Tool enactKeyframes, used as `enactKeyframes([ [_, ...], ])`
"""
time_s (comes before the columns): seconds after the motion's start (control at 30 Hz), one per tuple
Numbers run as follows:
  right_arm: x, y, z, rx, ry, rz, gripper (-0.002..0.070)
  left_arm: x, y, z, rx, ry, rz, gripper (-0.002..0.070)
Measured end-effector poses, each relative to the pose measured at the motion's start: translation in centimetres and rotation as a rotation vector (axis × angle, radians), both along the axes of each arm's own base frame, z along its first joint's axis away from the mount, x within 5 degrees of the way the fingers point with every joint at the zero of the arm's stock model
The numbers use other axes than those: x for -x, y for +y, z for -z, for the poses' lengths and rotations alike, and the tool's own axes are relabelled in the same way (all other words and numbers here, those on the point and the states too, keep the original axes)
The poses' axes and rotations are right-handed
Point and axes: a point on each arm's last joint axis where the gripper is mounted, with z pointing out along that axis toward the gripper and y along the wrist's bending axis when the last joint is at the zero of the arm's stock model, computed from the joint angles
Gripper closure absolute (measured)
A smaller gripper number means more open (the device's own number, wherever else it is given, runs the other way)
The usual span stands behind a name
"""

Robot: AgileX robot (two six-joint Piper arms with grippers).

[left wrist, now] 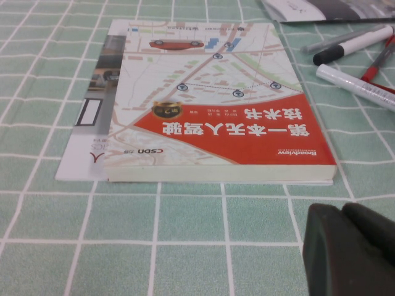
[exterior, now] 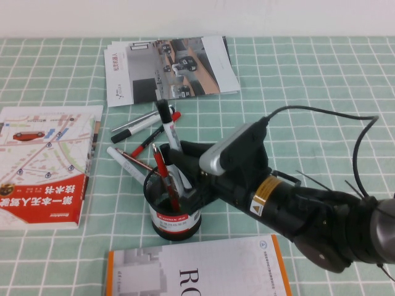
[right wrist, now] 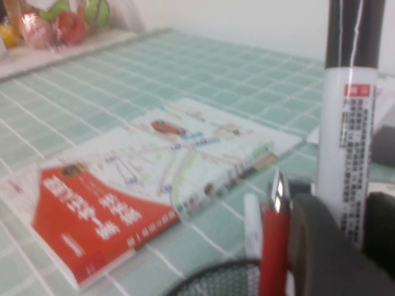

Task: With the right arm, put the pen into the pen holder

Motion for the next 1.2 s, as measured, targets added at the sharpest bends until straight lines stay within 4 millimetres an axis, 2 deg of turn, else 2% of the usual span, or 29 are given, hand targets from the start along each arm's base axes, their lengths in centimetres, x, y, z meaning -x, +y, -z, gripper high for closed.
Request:
enactKeyframes([
  [0.17, 0.3, -0.5, 0.8, 0.024, 0.005, 0.018, 0.0559, 0.0, 0.0, 0.0, 0.0, 0.0, 0.0, 0.0679],
  [0.23, 0.4, -0.6, 0.8, 0.023, 0.002, 0.018, 0.0536, 0.0, 0.0, 0.0, 0.0, 0.0, 0.0, 0.0679],
  [0.47, 0.3, -0.6, 0.7, 0.002, -0.004, 0.026, 0.0383, 0.0, 0.0, 0.0, 0.0, 0.0, 0.0, 0.0679],
  [0.7, 0.4, -0.8, 0.0, 0.005, 0.002, 0.035, 0.0353, 0.0, 0.0, 0.0, 0.0, 0.0, 0.0, 0.0679],
  [0.8, 1.0, -1.3, -1.5, 0.032, 0.03, 0.033, 0.0395, 0.0, 0.0, 0.0, 0.0, 0.0, 0.0, 0.0679],
  [0.93, 2.6, -2.9, -4.8, 0.142, 0.056, 0.029, 0.0577, 0.0, 0.0, 0.0, 0.0, 0.0, 0.0, 0.0679],
  [1.0, 3.5, -4.2, -6.3, 0.219, 0.081, 0.054, 0.0645, 0.0, 0.0, 0.0, 0.0, 0.0, 0.0, 0.0679],
  [1.2, 7.3, -8.9, -8.7, 0.325, 0.14, 0.13, 0.069, 0.0, 0.0, 0.0, 0.0, 0.0, 0.0, 0.0679],
])
